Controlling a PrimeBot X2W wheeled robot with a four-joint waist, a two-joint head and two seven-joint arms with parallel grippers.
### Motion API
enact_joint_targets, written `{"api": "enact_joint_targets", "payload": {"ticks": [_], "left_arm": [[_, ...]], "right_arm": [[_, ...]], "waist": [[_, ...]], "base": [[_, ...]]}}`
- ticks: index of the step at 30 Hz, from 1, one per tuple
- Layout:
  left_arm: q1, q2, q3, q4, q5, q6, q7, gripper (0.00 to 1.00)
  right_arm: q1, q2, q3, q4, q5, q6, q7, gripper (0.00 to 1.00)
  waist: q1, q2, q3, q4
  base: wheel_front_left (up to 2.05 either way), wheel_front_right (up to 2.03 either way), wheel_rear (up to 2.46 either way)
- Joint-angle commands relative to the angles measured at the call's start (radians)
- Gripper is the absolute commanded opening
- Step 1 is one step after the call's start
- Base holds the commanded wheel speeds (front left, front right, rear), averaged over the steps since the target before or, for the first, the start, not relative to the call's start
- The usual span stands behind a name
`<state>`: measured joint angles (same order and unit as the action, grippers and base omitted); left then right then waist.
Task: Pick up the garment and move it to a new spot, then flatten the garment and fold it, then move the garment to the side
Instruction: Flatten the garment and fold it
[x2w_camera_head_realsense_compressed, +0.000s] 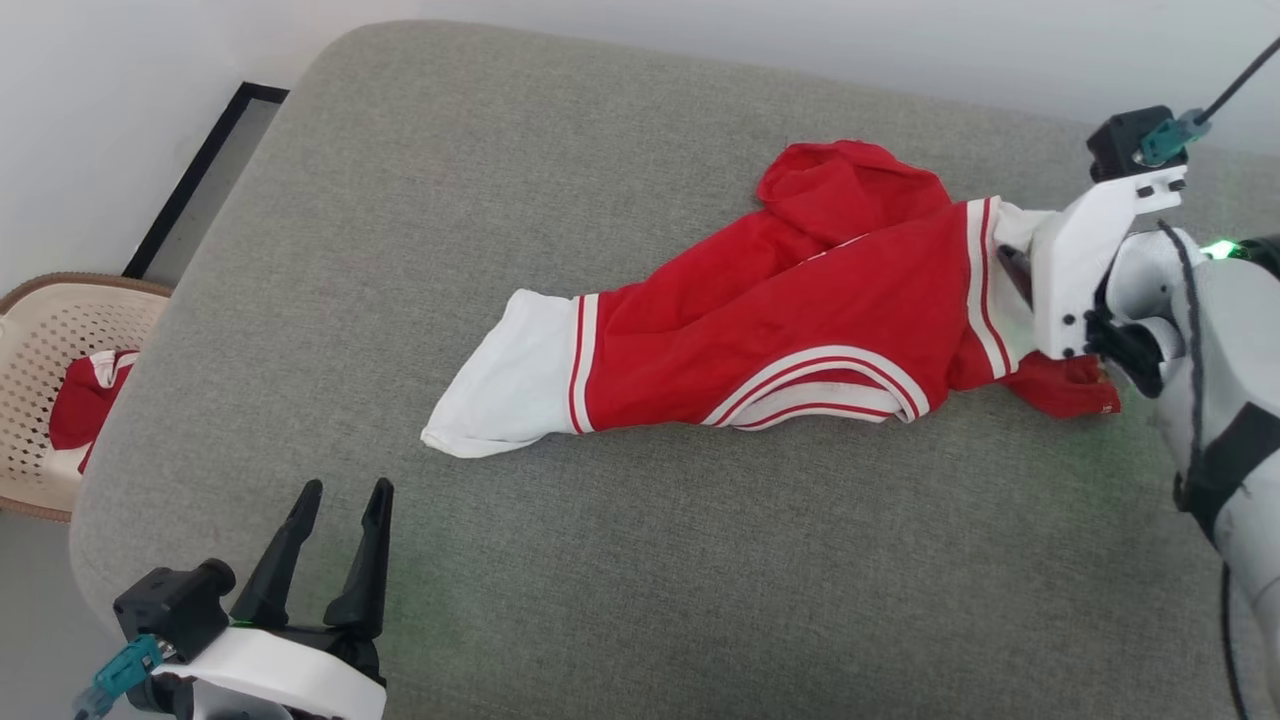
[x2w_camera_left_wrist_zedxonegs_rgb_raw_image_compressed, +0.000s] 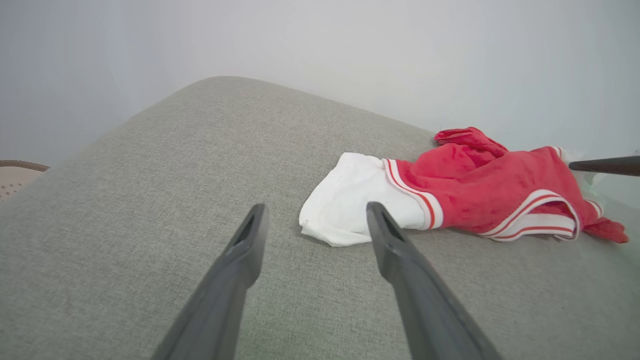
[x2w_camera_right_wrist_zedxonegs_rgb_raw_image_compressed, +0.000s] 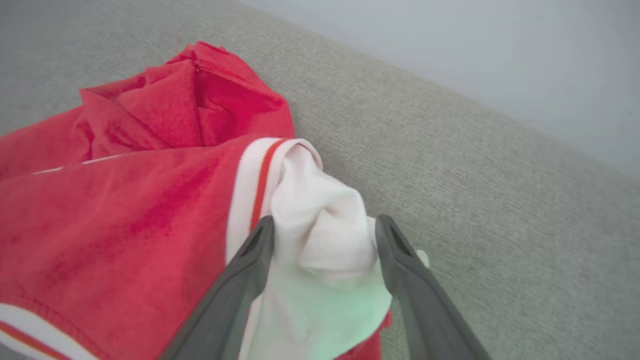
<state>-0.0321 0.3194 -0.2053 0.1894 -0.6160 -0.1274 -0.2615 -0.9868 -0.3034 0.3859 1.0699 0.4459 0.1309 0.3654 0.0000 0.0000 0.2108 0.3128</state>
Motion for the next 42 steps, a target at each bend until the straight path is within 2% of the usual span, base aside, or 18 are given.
{"api": "enact_joint_targets", "payload": {"ticks": [1,4,5,6,13,22,32,39,42], "left_arm": [[-0.002,0.004,-0.001,-0.002,-0.004,-0.002,-0.005,1.00],[-0.017,0.009,-0.013,-0.001,-0.010,-0.002,-0.005,1.00],[-0.021,0.011,-0.016,-0.001,-0.011,-0.002,-0.005,1.00],[-0.024,0.012,-0.018,0.000,-0.013,-0.002,-0.005,1.00],[-0.029,0.015,-0.021,0.008,-0.021,-0.003,-0.005,1.00],[-0.014,0.015,-0.004,0.006,-0.018,-0.003,-0.005,1.00],[0.002,0.017,0.009,0.000,-0.009,-0.003,-0.005,1.00],[0.014,0.019,0.017,-0.005,-0.006,-0.003,-0.005,1.00],[0.012,0.022,0.014,-0.007,-0.007,-0.003,-0.005,1.00]], "right_arm": [[0.011,-0.012,0.002,-0.002,0.007,0.000,0.003,1.00],[0.013,-0.026,0.025,0.007,0.035,0.000,-0.001,0.99],[0.010,-0.031,0.031,0.012,0.039,0.000,-0.009,0.30],[0.004,-0.038,0.036,0.019,0.038,0.000,-0.019,0.00],[-0.037,-0.042,0.054,0.071,0.043,0.000,-0.069,0.00],[-0.076,-0.084,0.082,0.104,0.057,0.000,-0.079,0.00],[-0.038,-0.174,0.114,0.099,0.103,0.000,0.001,0.00],[0.019,-0.202,0.110,0.100,0.151,0.000,0.091,0.00],[0.051,-0.198,0.096,0.091,0.180,0.000,0.092,0.00]], "waist": [[0.0000,0.0000,0.002,-0.001],[0.0000,0.0000,0.008,0.002],[0.0000,0.0000,0.010,0.003],[0.0000,0.0000,0.013,0.005],[0.0000,0.0000,0.020,0.008],[0.0000,0.0000,0.014,-0.015],[0.0000,0.0000,-0.001,-0.056],[0.0000,0.0000,-0.008,-0.076],[0.0000,0.0000,-0.009,-0.084]], "base": [[0.00,0.00,0.00],[0.00,0.00,0.00],[0.00,0.00,0.00],[0.00,0.00,0.00],[0.00,0.00,0.00],[0.00,0.00,0.00],[0.00,0.00,0.00],[0.00,0.00,0.00],[0.00,0.00,0.00]]}}
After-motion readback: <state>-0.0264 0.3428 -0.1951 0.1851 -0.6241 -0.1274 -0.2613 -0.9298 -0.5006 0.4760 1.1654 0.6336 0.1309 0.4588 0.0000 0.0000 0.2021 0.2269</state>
